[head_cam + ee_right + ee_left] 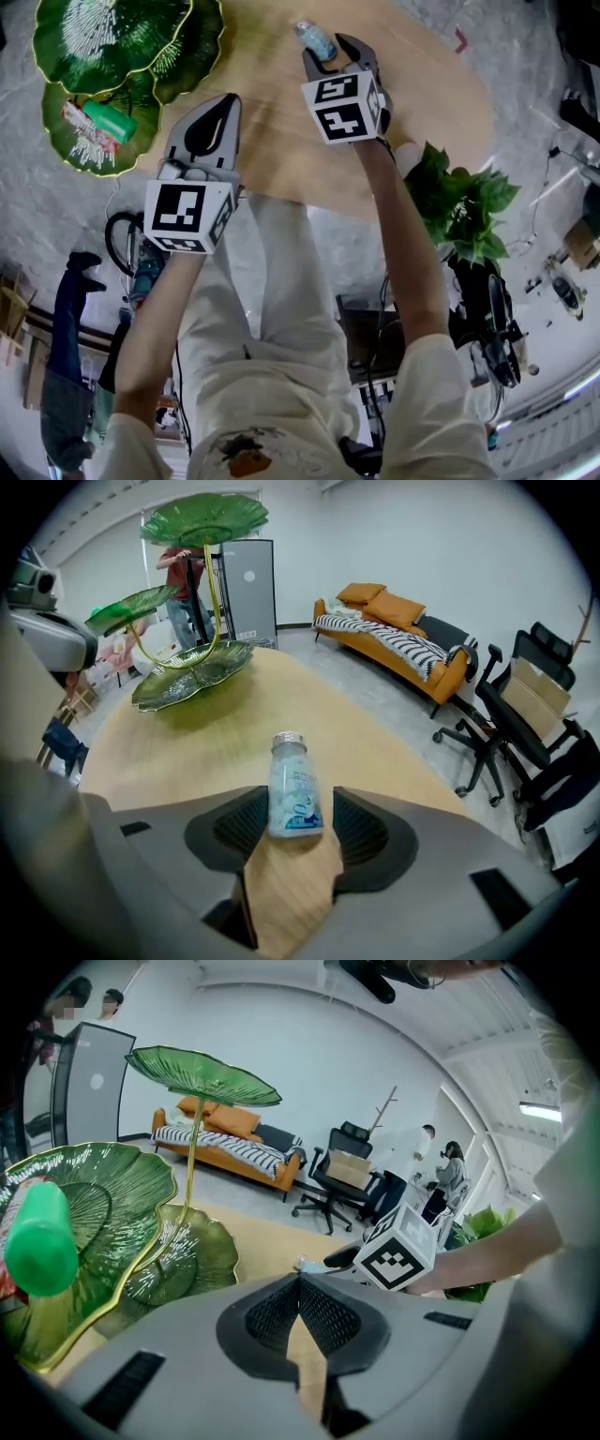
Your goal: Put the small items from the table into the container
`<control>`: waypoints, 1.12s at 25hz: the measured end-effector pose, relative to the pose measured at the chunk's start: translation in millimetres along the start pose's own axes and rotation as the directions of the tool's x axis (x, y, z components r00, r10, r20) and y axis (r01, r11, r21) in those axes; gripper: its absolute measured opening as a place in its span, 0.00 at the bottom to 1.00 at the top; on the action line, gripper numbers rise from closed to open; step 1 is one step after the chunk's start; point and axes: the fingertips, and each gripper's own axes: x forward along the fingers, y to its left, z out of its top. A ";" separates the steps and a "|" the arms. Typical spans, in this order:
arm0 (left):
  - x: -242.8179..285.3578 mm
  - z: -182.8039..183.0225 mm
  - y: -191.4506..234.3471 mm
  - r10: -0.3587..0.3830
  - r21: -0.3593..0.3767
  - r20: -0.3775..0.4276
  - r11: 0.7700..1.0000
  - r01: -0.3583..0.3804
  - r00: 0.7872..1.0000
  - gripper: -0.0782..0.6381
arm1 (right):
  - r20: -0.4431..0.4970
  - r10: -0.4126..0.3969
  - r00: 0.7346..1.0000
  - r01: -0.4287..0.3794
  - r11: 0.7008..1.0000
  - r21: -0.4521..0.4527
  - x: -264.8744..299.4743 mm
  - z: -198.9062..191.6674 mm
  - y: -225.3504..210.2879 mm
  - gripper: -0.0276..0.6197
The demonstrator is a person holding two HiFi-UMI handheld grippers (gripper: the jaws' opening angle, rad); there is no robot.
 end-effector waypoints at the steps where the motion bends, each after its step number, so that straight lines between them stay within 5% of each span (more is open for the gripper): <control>1: -0.1 0.3 1.2 0.003 0.000 0.001 1.000 -0.003 1.000 0.11 | -0.009 0.003 1.000 -0.003 1.000 -0.009 1.6 -0.6 0.6 0.35; 9: -0.9 6.3 -0.1 0.002 0.007 0.002 1.000 -0.002 1.000 0.11 | 0.007 -0.005 1.000 0.005 0.996 -0.093 -7.2 2.2 6.0 0.31; 28: -27.5 34.0 -24.8 -0.077 0.093 -0.017 0.993 0.078 0.997 0.11 | 0.102 -0.026 0.994 0.024 1.000 0.018 -77.7 36.0 16.2 0.31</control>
